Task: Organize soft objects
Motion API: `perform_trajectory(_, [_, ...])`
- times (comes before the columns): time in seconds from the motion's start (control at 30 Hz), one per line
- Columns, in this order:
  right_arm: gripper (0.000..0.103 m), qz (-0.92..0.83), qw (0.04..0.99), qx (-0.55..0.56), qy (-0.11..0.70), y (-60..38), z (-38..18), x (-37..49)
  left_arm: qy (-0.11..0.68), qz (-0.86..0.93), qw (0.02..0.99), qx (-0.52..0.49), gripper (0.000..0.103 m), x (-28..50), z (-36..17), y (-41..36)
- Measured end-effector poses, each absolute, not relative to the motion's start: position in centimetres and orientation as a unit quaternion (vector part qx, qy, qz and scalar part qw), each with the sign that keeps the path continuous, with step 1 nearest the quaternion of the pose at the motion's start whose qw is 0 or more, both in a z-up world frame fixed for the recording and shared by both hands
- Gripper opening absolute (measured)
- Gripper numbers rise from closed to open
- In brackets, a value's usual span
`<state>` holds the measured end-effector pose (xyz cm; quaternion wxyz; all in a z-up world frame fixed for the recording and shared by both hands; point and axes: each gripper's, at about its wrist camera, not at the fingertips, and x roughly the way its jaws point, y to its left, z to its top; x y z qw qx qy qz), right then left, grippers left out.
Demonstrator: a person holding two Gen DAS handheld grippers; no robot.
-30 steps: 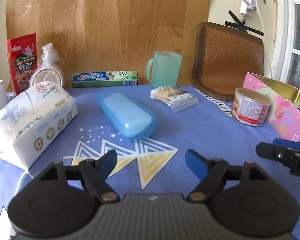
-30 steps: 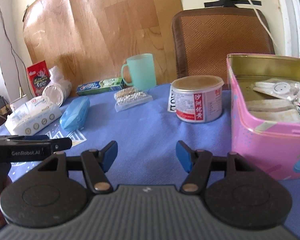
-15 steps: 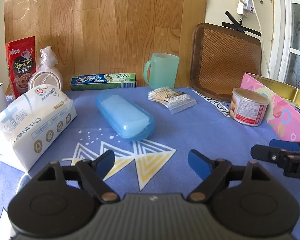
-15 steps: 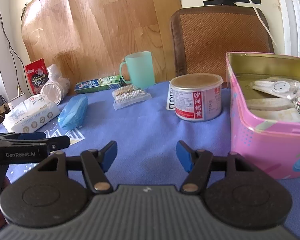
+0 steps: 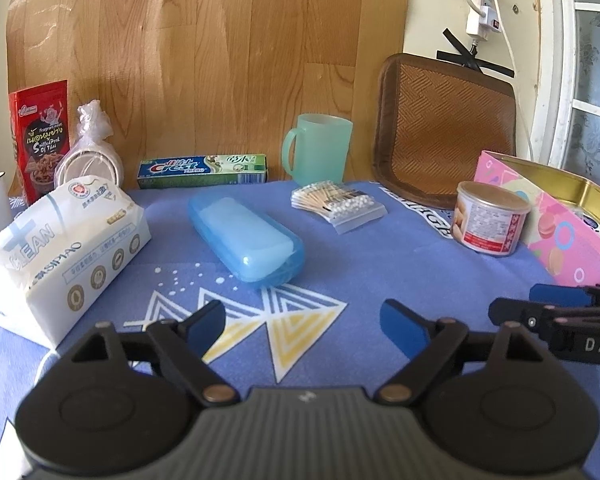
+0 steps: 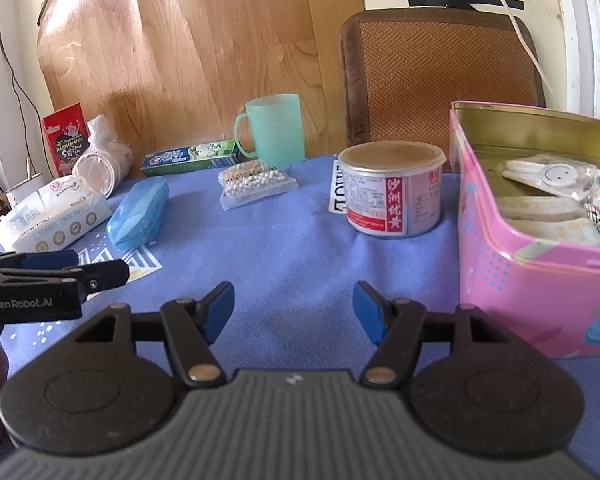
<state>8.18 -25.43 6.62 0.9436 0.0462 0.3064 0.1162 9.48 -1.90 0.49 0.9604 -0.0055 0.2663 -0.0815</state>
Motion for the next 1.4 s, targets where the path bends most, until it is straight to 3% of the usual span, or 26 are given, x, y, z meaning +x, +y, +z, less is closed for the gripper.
perform_trajectory(0.43, [0.071,0.159,0.936,0.002,0.315,-22.6,7.9,11.8,0.236,-0.03,0.969,-0.061,0.093,8.8,1.0,0.3])
perform_trajectory(0.5, [0.08,0.172,0.935,0.001,0.309,-21.2,8.5,13.8,0.239,-0.025,0.967,-0.079,0.093,9.1,1.0,0.9])
perform_trajectory(0.6, [0.083,0.172,0.936,-0.018,0.305,-19.2,8.6,18.0,0.247,-0.026,0.964,-0.093,0.093,9.6,0.9,1.3])
perform_trajectory(0.8, [0.09,0.149,0.92,-0.048,0.36,-16.4,6.1,26.2,0.234,-0.026,0.969,-0.078,0.093,9.1,0.9,0.7])
perform_trajectory(0.9, [0.084,0.146,0.905,-0.037,0.399,-16.4,4.4,28.8,0.23,-0.025,0.97,-0.08,0.093,9.1,0.9,0.7])
perform_trajectory(0.97, [0.077,0.154,0.908,-0.05,0.387,-16.4,4.4,28.4,0.229,-0.022,0.969,-0.087,0.093,9.2,0.9,1.0])
perform_trajectory(1.03, [0.061,0.171,0.905,-0.042,0.388,-16.9,4.8,27.0,0.229,-0.022,0.969,-0.095,0.093,9.2,0.9,1.2])
perform_trajectory(1.07, [0.06,0.177,0.905,-0.047,0.385,-16.9,5.1,26.0,0.228,-0.023,0.968,-0.098,0.093,9.2,0.8,1.3])
perform_trajectory(1.27, [0.062,0.249,0.886,-0.063,0.385,-20.5,7.2,14.9,0.232,-0.086,0.961,-0.119,0.091,9.0,0.9,1.8])
perform_trajectory(1.4, [0.08,0.255,0.889,-0.039,0.378,-24.8,8.4,7.5,0.264,-0.179,0.936,-0.147,0.084,8.9,1.1,0.6])
